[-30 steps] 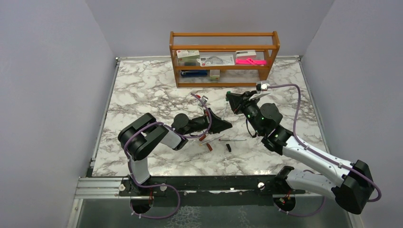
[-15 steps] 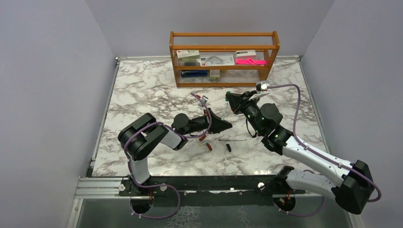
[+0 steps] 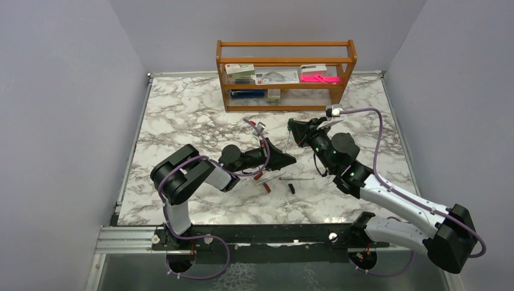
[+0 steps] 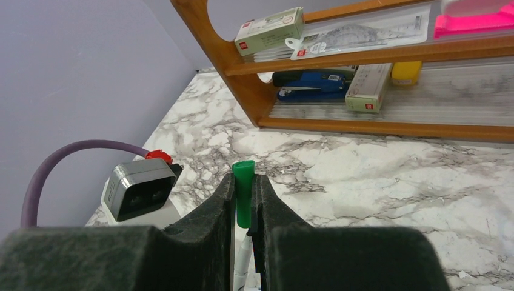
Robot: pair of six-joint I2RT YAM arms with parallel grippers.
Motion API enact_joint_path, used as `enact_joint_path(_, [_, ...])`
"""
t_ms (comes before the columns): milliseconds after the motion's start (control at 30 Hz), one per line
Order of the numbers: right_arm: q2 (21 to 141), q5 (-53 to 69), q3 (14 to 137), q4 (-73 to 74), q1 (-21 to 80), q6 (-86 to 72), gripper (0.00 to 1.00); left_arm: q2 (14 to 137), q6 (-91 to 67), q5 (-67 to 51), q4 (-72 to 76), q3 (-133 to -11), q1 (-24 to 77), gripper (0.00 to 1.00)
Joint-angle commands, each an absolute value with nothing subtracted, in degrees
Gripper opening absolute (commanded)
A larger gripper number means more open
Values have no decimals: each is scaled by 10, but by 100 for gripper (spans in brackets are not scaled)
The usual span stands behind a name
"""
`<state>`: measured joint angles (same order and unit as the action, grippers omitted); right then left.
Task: Insert the pens into the pen caps
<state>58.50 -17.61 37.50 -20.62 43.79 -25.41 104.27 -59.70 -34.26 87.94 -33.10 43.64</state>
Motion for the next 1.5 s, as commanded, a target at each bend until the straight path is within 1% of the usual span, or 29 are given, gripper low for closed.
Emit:
enact_joint_path(0, [580, -172, 366, -215, 436, -255, 1, 1027, -599, -351, 1000, -341, 439, 0])
enact_joint_path(633, [571, -172, 350, -210, 435, -265, 1, 1025, -589, -341, 1008, -341, 439, 0])
enact_joint_path(1233, [575, -122, 327, -214, 435, -317, 1, 1037, -578, -331, 1008, -357, 439, 0])
enact_joint_path(1367, [572, -108, 324, -204, 435, -340, 1, 1028, -556, -321, 1009, -357, 439, 0])
enact_joint_path(1467, [570, -102, 336, -162, 435, -373, 1, 1010, -515, -302, 1008, -361, 439, 0])
